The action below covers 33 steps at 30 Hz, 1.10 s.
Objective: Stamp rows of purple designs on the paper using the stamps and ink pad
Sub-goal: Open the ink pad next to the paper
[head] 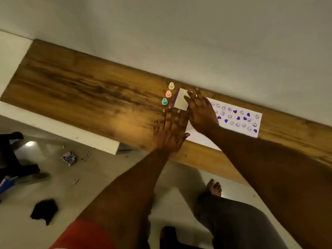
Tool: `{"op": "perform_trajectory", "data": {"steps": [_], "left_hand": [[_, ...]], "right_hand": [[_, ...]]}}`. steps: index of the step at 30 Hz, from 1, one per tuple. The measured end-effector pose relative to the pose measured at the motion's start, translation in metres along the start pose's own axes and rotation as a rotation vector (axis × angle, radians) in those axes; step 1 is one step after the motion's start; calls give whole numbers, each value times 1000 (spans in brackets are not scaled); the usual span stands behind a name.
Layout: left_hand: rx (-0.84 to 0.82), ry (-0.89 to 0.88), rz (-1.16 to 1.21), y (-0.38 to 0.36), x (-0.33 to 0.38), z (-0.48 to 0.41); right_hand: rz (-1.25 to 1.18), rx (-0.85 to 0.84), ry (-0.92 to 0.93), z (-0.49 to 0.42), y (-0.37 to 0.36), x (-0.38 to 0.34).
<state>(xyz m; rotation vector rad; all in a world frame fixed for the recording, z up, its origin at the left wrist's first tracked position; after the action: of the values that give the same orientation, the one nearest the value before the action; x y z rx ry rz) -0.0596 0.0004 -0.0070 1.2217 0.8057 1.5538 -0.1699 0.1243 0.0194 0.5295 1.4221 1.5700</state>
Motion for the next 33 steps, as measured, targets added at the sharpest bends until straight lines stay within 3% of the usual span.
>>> {"op": "perform_trajectory", "data": {"steps": [7, 11, 16, 27, 33], "left_hand": [[111, 63, 131, -37, -39, 2], [228, 133, 173, -38, -49, 7], [179, 234, 250, -40, -55, 20], [158, 185, 427, -43, -66, 77], [159, 158, 490, -35, -70, 77]], "right_hand": [[61, -83, -38, -28, -36, 16], [92, -24, -45, -16, -46, 7], [147, -17, 14, 12, -56, -28], [220, -196, 33, 70, -82, -85], [248, -179, 72, 77, -81, -89]]}}
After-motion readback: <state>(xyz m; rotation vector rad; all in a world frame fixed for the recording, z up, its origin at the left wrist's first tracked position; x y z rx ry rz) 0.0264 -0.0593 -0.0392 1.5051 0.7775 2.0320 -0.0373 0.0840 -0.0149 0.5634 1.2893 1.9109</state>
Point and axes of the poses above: each hand's wrist, its own z-axis away from the middle knuckle, its own y-axis out of the back of the hand, x = y × z, the point moved 6 cm from there along -z, towards the middle knuckle, and after that the axes turned 10 degrees about -x, right-handed, at the moved point
